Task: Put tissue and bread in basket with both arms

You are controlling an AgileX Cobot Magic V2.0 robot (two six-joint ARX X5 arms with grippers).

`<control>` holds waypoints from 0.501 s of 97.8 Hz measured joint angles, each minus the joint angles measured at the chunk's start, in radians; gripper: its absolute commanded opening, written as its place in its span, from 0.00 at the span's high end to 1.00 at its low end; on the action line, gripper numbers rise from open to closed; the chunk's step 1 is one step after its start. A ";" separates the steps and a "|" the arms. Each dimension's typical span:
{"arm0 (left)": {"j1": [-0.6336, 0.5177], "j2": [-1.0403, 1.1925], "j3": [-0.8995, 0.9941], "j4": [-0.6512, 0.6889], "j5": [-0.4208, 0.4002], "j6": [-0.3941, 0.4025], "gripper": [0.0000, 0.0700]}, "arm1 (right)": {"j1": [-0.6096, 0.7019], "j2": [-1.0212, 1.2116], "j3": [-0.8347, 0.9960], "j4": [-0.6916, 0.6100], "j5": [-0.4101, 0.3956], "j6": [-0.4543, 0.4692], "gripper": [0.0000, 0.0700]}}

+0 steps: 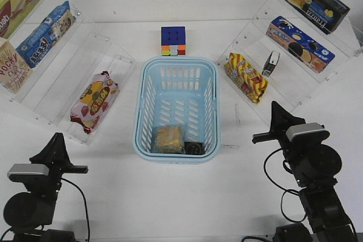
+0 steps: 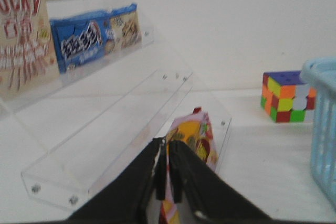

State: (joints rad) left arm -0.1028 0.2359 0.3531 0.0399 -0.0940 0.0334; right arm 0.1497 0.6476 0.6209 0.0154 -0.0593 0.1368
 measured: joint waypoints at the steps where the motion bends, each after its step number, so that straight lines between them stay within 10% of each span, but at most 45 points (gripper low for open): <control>1: 0.007 -0.005 -0.015 0.006 0.005 -0.001 1.00 | 0.000 0.000 0.000 0.000 0.000 0.000 1.00; 49: 0.105 -0.231 -0.319 0.016 0.098 -0.032 1.00 | 0.000 0.000 0.000 0.000 0.000 0.000 1.00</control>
State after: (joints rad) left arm 0.0017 0.0048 0.0338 0.0555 0.0044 0.0017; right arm 0.1497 0.6476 0.6209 0.0154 -0.0589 0.1368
